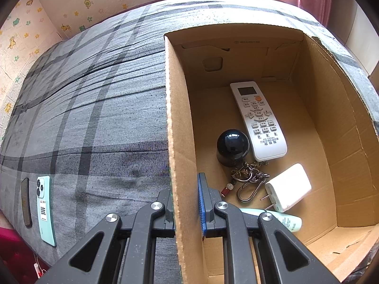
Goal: Organize rigid objects
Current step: 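Carry the small white charger over the box with the right tool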
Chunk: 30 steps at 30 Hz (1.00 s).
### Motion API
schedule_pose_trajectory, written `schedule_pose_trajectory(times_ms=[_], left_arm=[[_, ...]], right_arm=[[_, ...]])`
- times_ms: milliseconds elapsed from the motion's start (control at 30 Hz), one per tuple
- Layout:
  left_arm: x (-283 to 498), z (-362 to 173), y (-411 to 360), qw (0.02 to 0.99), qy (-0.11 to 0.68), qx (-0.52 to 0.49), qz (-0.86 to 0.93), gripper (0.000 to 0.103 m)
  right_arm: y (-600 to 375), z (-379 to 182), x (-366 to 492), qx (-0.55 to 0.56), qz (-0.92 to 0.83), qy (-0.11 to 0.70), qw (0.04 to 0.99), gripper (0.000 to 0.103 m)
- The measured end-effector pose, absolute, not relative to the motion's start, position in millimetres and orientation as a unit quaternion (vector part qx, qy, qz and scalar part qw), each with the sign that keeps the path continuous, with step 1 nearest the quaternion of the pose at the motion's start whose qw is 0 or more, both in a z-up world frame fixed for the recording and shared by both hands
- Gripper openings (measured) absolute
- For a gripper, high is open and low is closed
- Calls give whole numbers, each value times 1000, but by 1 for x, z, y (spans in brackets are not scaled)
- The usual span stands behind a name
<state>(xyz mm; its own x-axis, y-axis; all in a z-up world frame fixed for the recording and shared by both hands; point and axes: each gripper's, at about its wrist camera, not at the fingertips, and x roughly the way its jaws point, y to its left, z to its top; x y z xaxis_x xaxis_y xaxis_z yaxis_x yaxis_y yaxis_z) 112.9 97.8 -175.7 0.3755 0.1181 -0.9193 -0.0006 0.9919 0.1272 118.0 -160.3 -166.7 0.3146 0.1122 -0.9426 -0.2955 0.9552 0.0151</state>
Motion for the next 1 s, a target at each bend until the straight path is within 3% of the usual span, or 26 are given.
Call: schedule_pose_trajectory(times_ms=[1000], left_arm=[[112,-174,101,828,558,45,34,15]], right_arm=[[-106,-79,114,-118,162,505,840,28]])
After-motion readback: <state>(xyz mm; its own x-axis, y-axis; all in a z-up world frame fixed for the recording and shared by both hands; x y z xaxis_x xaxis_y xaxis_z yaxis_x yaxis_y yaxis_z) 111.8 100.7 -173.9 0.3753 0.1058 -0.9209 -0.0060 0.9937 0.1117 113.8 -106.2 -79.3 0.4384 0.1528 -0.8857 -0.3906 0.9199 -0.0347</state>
